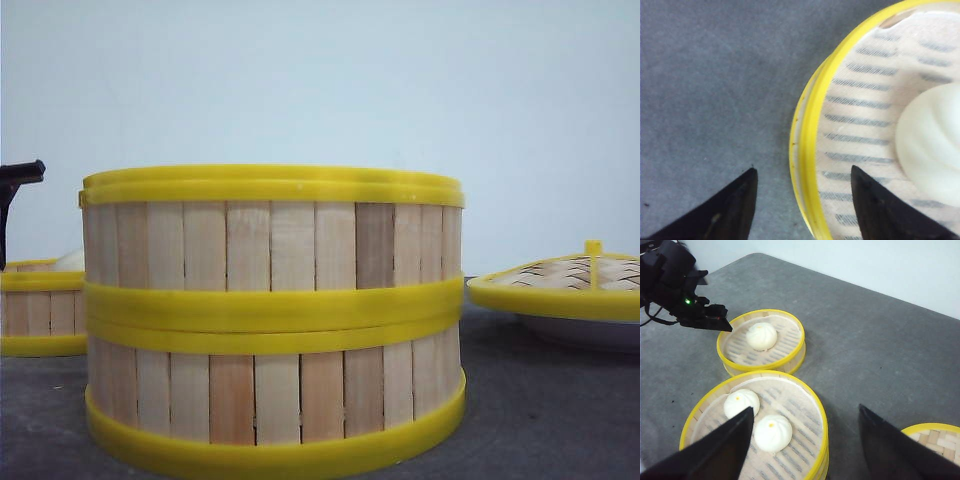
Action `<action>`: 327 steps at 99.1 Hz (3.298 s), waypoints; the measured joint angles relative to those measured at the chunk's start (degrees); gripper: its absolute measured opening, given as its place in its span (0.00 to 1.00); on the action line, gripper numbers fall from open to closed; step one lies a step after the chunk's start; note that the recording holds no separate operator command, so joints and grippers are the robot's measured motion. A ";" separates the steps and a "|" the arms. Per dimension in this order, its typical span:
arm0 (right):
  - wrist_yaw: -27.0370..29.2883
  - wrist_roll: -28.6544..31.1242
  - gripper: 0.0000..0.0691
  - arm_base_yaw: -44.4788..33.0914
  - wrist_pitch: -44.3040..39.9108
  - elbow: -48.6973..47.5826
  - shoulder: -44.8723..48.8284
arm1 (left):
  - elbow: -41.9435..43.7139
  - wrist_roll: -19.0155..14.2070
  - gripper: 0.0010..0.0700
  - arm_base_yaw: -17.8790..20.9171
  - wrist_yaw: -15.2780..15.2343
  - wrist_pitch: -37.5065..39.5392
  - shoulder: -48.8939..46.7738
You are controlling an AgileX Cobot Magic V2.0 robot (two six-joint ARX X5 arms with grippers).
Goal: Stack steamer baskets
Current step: 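Lower the left gripper and grasp the rim of another bun basket, then lift the basket with the left gripper and set it atop the stack, then open the left gripper and withdraw it from the stack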
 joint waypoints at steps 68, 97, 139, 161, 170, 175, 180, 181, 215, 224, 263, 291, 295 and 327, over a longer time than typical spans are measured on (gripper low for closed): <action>0.04 0.00 0.55 0.00 0.02 0.00 0.81 | 0.35 -1.66 0.06 -0.15 0.28 -0.66 2.73; 0.07 0.00 0.52 0.00 0.02 0.00 0.81 | 1.42 -1.75 0.03 0.04 0.13 -1.64 3.19; 0.11 0.00 0.52 0.00 -0.11 0.00 0.70 | 11.74 0.90 0.03 4.00 9.07 -10.01 -6.67; 1.70 0.00 0.52 0.00 -0.07 0.00 -0.42 | 16.28 3.43 0.03 0.87 16.81 -17.86 -15.80; 1.79 0.00 0.52 0.00 -0.07 0.00 -1.27 | 18.21 4.55 0.03 -2.01 19.10 -21.03 -18.51; 2.38 0.02 0.52 0.00 -0.07 0.00 -1.81 | 19.26 5.09 0.03 -3.87 19.67 -22.95 -19.91; 3.04 0.02 0.52 0.00 -0.07 0.00 -2.43 | 19.82 5.75 0.03 -6.01 19.78 -24.30 -21.22; 3.06 0.00 0.52 0.00 -0.07 0.00 -2.56 | 19.89 5.86 0.03 -6.47 19.78 -24.52 -21.44; 3.19 0.35 0.52 0.00 -0.07 0.00 -6.45 | 20.02 7.43 0.03 -22.93 15.69 -28.37 -20.04; 3.19 0.44 0.52 0.00 -0.07 0.00 -7.37 | 20.02 7.67 0.03 -26.56 13.29 -28.92 -18.53; 3.19 0.83 0.52 0.00 -1.68 0.22 -7.93 | 20.02 9.09 0.03 -32.26 8.55 -29.48 -8.70; 3.21 0.83 0.52 0.00 -1.73 0.22 -7.96 | 20.02 9.16 0.03 -32.20 8.55 -29.31 -6.86; 3.21 0.83 0.52 0.00 -1.73 0.22 -7.93 | 20.02 9.16 0.03 -32.20 8.55 -29.29 -6.62; 3.21 0.83 0.52 0.00 -1.73 0.22 -7.93 | 20.02 9.14 0.03 -32.20 8.70 -29.24 -6.08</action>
